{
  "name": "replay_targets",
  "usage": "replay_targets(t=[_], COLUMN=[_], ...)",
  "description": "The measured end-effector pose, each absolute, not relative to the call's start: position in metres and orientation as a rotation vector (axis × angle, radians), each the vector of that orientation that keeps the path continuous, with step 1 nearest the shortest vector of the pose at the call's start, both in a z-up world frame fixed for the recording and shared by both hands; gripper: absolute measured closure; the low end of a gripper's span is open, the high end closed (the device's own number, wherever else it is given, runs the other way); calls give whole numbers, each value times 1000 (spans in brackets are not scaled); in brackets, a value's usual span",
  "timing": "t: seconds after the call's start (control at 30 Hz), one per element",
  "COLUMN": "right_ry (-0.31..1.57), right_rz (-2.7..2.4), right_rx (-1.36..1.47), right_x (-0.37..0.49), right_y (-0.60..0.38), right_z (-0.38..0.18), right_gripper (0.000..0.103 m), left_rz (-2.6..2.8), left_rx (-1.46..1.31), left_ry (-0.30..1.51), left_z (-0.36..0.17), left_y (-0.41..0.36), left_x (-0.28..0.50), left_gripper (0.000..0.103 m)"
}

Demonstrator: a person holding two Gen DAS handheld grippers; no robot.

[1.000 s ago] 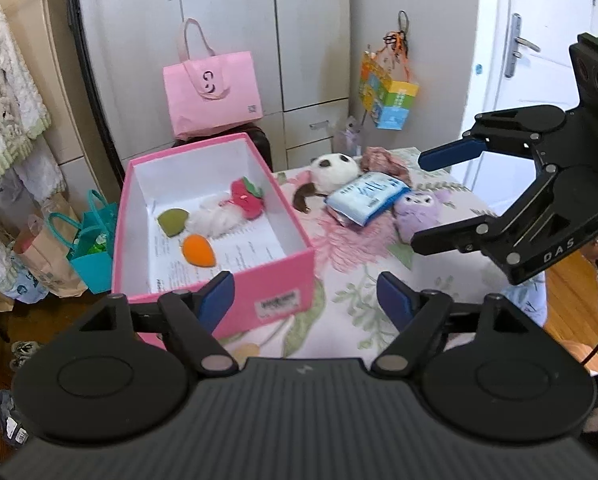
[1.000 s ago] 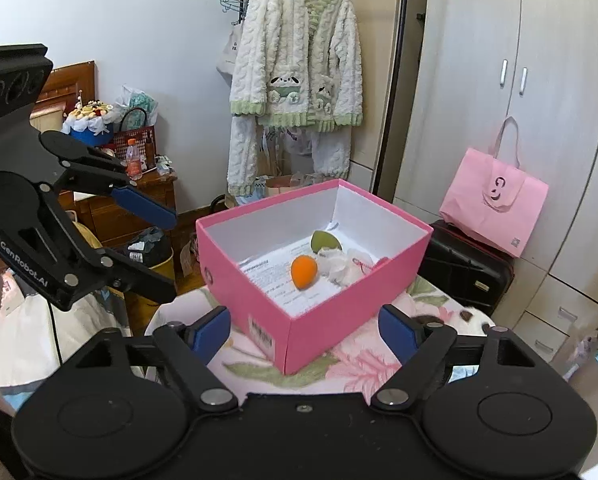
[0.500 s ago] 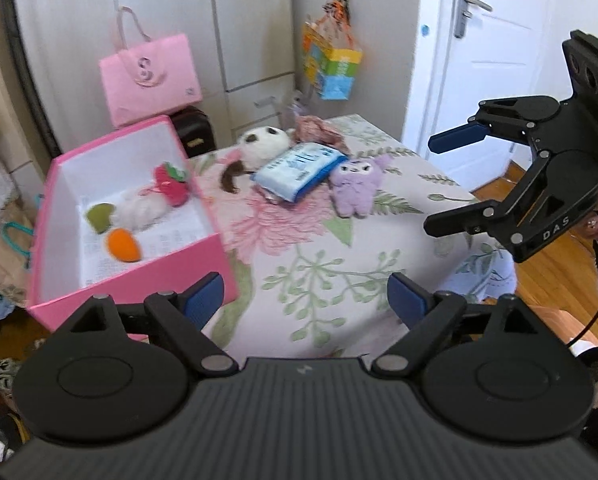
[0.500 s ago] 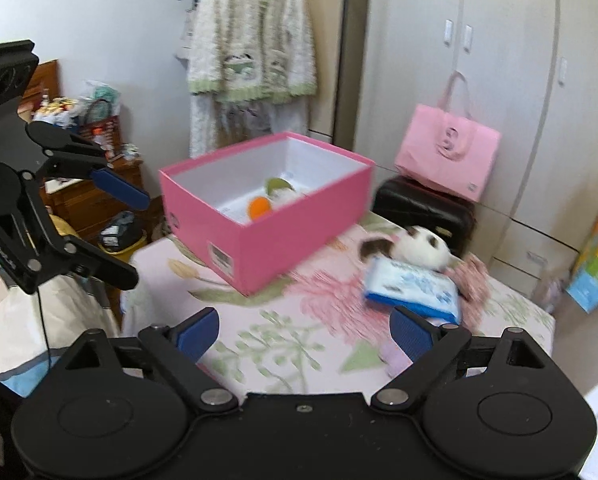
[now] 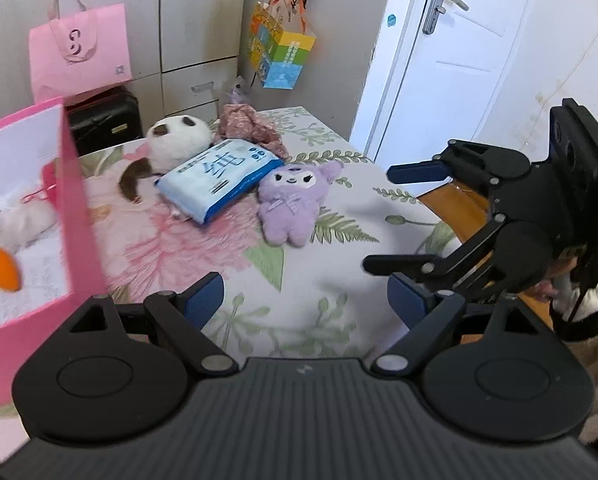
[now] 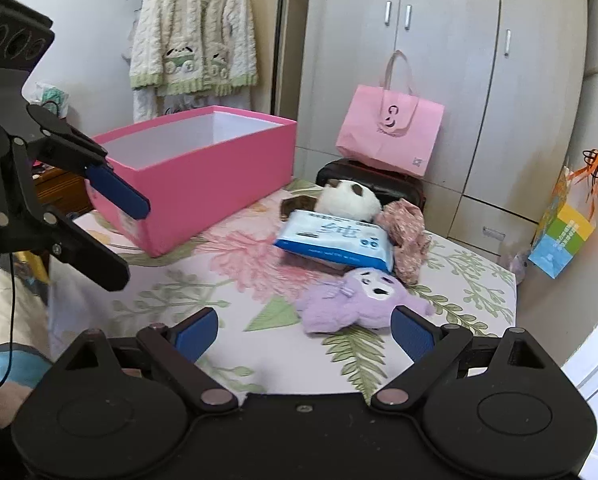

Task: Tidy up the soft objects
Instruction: 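Move both tools toward the purple plush doll, then close the left gripper on the purple plush doll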

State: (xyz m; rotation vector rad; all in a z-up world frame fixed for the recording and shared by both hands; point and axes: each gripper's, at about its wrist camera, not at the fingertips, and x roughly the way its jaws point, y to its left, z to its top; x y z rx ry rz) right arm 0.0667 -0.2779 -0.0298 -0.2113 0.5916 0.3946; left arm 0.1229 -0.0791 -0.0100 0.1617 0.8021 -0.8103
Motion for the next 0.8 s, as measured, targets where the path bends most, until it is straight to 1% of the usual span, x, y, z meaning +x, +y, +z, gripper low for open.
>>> replay_targets(t=[0.17,0.3,0.5,0.53,0.63,0.8], right_ry=[523,466,529,539,550,607], right_rz=[313,231,283,288,313,356], right_rx=[-250,-281,-265,-258,-240,-181], right_x=[86,97,117,119,127,146], right_y=[-279,-280,-289,-290,-292,-300], right_z=[-52,-68,-85,-86,-87,-89], right_gripper=[7,7,7,4,0,0], left_rz=[-764,-733,-739,-750,-779,-718], left_rx=[193,141,28,19,-9,-44], left_ry=[795,788,807,816,839,800], left_z=[-34,-46,-62,-65,-73,-88], left_y=[-109,-120,-129,-133,-143,-159], left_x=[143,163,192,195,200,207], left_gripper=[15,17,18,18,23,23])
